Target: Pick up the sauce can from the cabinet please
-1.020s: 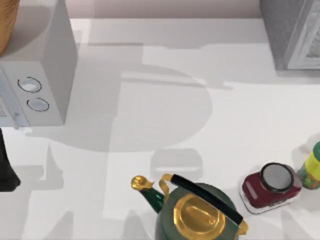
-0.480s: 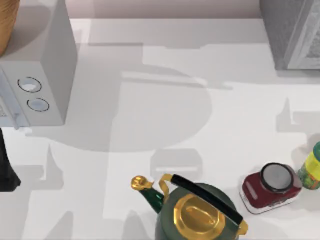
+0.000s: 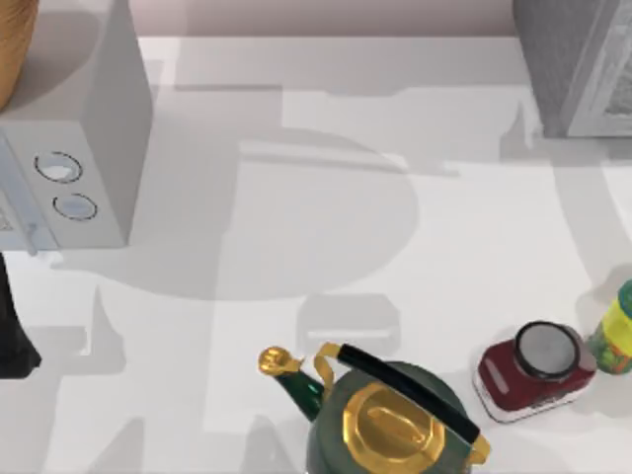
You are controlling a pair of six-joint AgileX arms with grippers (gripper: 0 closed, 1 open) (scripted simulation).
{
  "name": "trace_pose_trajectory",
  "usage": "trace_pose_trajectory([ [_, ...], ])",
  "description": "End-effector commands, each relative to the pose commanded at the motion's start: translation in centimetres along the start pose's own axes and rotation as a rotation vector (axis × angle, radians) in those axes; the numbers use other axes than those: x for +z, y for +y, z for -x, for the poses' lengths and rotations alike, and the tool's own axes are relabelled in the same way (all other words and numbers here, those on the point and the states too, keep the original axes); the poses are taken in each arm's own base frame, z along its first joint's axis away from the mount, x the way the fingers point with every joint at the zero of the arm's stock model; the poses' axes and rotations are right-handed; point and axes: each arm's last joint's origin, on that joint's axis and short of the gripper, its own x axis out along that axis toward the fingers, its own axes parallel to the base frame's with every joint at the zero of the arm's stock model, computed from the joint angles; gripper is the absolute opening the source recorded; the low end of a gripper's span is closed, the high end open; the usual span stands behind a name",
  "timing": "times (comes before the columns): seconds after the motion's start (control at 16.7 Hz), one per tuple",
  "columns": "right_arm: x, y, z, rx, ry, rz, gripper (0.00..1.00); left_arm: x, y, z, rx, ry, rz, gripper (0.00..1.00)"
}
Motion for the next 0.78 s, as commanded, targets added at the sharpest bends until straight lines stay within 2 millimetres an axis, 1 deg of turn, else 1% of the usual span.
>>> trace_pose_trajectory([
  [0.18, 1.4, 0.9, -2.7, 0.004, 0.019, 0.003, 1.0, 0.0, 0.0, 0.0, 0.0, 0.0, 0.0, 1.0],
  [0.3, 1.7, 1.3, -3.8, 0.006, 0.031, 0.005, 1.0, 0.0, 0.0, 0.0, 0.0, 0.0, 0.0, 1.0],
  [0.66, 1.8, 1.3, -4.1, 0.003, 0.033, 0.006, 1.0, 0.0, 0.0, 0.0, 0.0, 0.0, 0.0, 1.0],
  [0.78, 1.7, 1.8, -4.5, 0.009, 0.037, 0.007, 1.0, 0.0, 0.0, 0.0, 0.0, 0.0, 0.0, 1.0],
])
